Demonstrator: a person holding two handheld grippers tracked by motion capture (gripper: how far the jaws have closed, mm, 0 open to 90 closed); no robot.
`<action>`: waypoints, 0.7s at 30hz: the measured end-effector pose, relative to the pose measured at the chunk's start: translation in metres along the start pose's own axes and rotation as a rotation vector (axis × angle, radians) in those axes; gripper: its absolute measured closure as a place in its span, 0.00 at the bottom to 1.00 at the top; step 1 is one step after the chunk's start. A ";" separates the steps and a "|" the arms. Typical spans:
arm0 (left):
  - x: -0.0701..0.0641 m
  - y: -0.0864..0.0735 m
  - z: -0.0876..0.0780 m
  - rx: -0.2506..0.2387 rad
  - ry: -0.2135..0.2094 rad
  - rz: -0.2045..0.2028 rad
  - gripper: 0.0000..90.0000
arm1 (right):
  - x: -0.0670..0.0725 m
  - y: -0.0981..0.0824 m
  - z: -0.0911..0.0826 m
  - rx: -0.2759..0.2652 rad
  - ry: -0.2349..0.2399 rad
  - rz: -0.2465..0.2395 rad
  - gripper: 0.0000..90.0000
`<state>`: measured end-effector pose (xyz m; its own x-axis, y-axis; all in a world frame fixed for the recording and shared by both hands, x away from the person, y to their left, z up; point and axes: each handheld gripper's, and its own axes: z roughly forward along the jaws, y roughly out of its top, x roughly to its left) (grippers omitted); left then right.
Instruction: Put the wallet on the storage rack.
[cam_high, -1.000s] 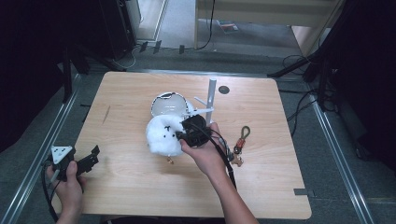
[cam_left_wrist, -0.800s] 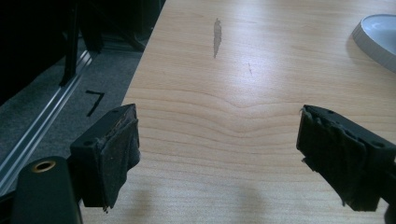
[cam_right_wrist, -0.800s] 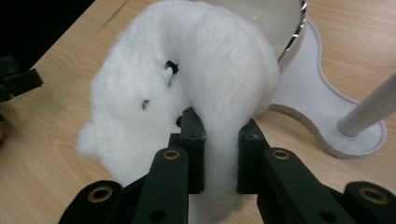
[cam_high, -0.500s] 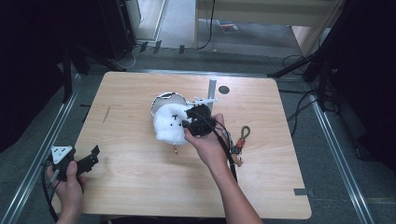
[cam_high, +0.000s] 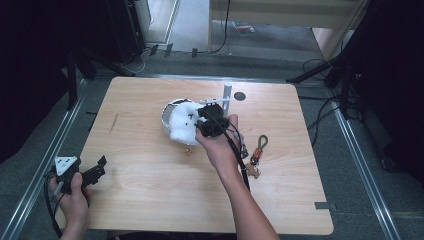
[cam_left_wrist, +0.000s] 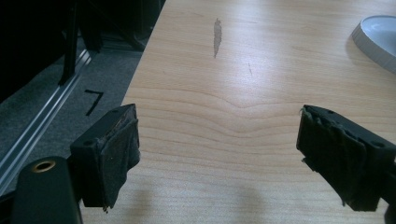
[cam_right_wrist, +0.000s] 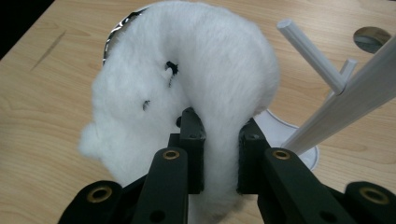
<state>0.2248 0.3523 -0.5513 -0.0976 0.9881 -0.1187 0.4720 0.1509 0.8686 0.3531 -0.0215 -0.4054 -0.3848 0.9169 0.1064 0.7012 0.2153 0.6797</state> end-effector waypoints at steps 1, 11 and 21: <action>0.000 0.000 0.000 0.000 0.000 0.000 0.15 | 0.000 0.001 0.001 0.005 -0.011 0.000 0.87; 0.001 0.000 0.000 -0.002 -0.002 -0.004 0.15 | 0.007 0.005 0.016 0.040 -0.123 0.026 0.87; 0.001 0.000 0.000 0.003 -0.001 -0.002 0.15 | 0.008 0.010 0.028 0.060 -0.171 0.088 0.84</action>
<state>0.2250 0.3530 -0.5514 -0.0976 0.9878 -0.1213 0.4745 0.1533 0.8668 0.3743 -0.0026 -0.4182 -0.2165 0.9756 0.0355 0.7639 0.1466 0.6284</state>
